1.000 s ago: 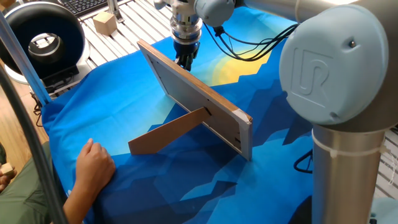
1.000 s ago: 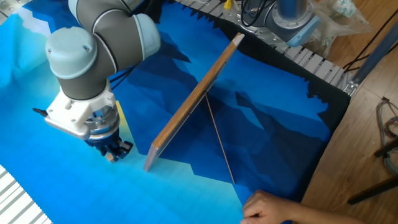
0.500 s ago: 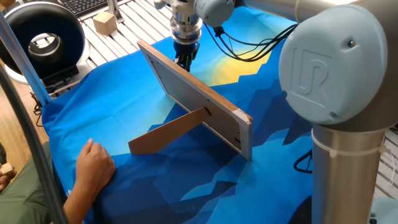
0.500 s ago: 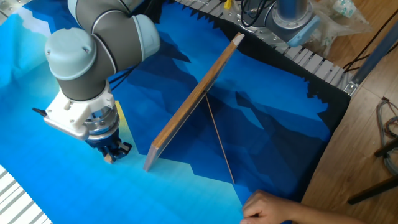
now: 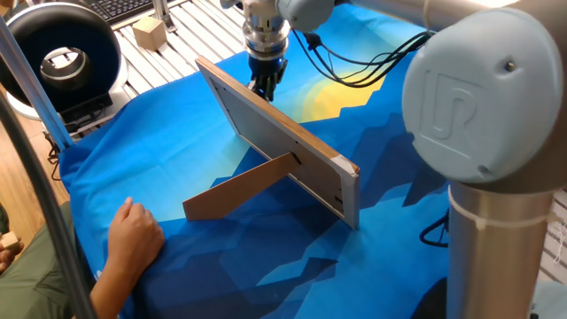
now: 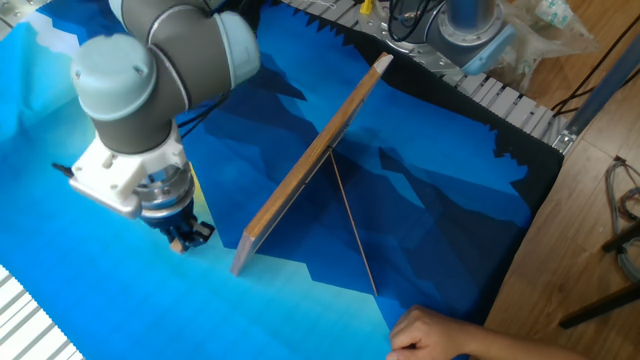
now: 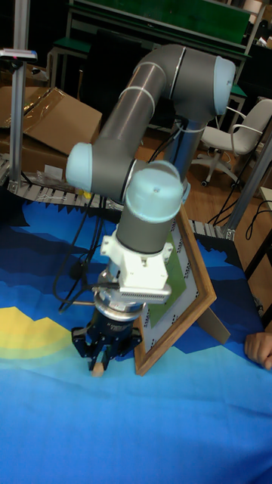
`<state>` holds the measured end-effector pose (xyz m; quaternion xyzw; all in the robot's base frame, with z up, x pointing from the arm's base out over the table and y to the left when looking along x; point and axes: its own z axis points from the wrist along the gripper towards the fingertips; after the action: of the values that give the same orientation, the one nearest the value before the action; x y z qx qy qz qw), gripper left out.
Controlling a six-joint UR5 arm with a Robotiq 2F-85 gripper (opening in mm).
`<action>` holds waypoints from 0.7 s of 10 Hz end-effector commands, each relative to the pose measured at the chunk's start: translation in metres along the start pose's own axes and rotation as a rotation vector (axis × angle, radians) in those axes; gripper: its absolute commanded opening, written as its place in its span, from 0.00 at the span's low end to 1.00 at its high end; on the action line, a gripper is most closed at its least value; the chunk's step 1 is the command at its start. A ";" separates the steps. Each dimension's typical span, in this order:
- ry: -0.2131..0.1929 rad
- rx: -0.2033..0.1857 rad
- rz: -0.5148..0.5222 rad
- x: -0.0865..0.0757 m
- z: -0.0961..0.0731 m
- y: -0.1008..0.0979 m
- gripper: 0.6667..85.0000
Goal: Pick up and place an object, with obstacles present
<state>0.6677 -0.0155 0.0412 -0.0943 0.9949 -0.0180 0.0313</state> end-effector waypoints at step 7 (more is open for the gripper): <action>-0.076 0.030 -0.039 -0.002 -0.058 0.031 0.01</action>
<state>0.6514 0.0087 0.0909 -0.0938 0.9937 -0.0374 0.0476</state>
